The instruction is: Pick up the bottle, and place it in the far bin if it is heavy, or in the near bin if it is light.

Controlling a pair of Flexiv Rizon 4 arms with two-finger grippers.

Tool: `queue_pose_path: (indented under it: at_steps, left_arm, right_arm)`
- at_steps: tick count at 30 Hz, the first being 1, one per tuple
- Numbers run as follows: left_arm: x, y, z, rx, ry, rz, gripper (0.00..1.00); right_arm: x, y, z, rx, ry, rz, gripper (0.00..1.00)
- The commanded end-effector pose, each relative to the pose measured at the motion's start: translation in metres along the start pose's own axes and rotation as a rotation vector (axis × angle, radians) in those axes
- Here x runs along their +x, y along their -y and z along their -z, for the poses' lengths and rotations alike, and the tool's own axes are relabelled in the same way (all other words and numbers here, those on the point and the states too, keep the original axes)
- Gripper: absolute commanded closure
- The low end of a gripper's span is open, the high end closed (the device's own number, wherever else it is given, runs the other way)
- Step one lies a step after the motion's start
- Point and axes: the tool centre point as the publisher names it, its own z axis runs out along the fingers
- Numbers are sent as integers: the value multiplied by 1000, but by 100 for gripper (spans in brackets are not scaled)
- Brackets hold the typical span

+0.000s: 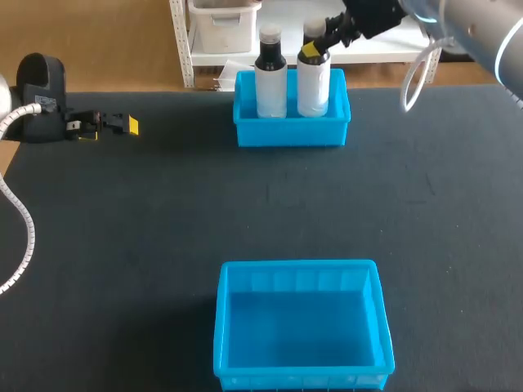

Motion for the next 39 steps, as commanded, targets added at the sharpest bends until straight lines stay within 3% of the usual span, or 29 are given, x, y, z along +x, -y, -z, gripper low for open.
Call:
queue_pose_path:
  at_steps: [1,18,23,27,28,29,33,39]
  left_arm:
    - [0,0,0,0,0,0,0]
    - [0,0,0,0,0,0,0]
    - [0,0,0,0,0,0,0]
    - [0,0,0,0,0,0,0]
    - [0,0,0,0,0,0,0]
    - [0,0,0,0,0,0,0]
    - [0,0,0,0,0,0,0]
    - [0,0,0,0,0,0,0]
  right_arm:
    - [-2,11,-6,-272,0,-5,100]
    - [5,13,-13,-284,-1,-26,99]
    - [7,15,-12,-282,-4,-30,64]
    - [8,15,-13,-282,-5,-37,52]
    - [9,15,-13,-284,-5,-39,27]
    - [9,15,-13,-284,-6,-40,9]
    - [11,14,-14,-288,-7,-47,0]
    - [13,13,-11,-289,-12,-61,0]
